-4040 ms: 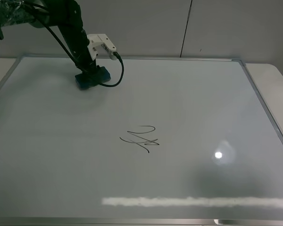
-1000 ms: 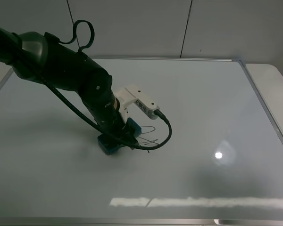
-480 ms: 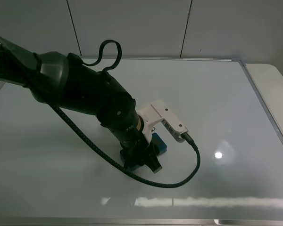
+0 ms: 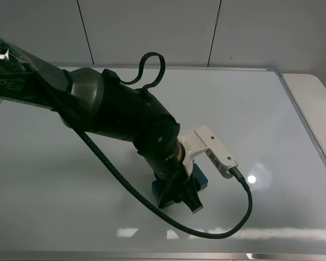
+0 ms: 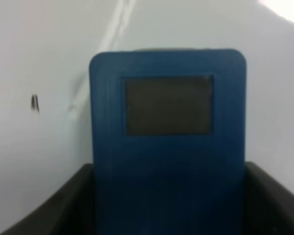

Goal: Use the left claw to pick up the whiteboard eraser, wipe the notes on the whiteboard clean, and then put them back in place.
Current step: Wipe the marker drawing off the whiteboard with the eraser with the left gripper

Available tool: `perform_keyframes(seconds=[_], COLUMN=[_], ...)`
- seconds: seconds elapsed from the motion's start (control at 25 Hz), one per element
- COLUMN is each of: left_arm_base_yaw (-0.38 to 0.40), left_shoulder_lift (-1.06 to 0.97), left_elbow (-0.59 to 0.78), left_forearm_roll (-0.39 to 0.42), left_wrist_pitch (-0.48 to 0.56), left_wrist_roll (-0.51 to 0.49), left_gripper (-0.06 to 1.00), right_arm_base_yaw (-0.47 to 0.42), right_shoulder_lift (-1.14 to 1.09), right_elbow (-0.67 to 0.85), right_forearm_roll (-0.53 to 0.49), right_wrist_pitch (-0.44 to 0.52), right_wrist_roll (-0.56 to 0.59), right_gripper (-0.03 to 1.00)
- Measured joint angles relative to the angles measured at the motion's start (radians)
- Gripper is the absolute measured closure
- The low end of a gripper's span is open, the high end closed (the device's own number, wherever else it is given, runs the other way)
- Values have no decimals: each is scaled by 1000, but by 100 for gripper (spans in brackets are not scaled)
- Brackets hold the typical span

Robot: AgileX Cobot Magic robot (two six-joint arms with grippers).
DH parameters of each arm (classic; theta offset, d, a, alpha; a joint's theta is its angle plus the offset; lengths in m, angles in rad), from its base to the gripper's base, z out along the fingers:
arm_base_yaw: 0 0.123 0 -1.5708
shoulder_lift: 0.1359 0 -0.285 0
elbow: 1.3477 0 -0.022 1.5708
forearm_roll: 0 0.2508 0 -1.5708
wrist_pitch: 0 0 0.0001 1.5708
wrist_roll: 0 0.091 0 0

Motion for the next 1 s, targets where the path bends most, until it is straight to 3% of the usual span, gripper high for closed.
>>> perform_keyframes(seconds=[0.2,0.48,0.8,1.0], left_arm_base_yaw=[36,154,312,351], left_shoulder_lift=[50,108,114,114], left_elbow=[-87,-204,-214,-215], left_forearm_roll=[-13,-13,-17,-9], left_wrist_pitch=[46,80,63,65], left_wrist_roll=[47,146,214,216], left_gripper=[39,39,39,39], right_arm_base_yaw=[0,0,0,0], right_shoulder_lift=[0,0,0,0], right_elbow=[0,0,0,0], right_forearm_roll=[0,0,0,0], right_wrist_pitch=[0,0,0,0], right_wrist_roll=[0,0,0,0], right_gripper=[-2,-2,-2,-2])
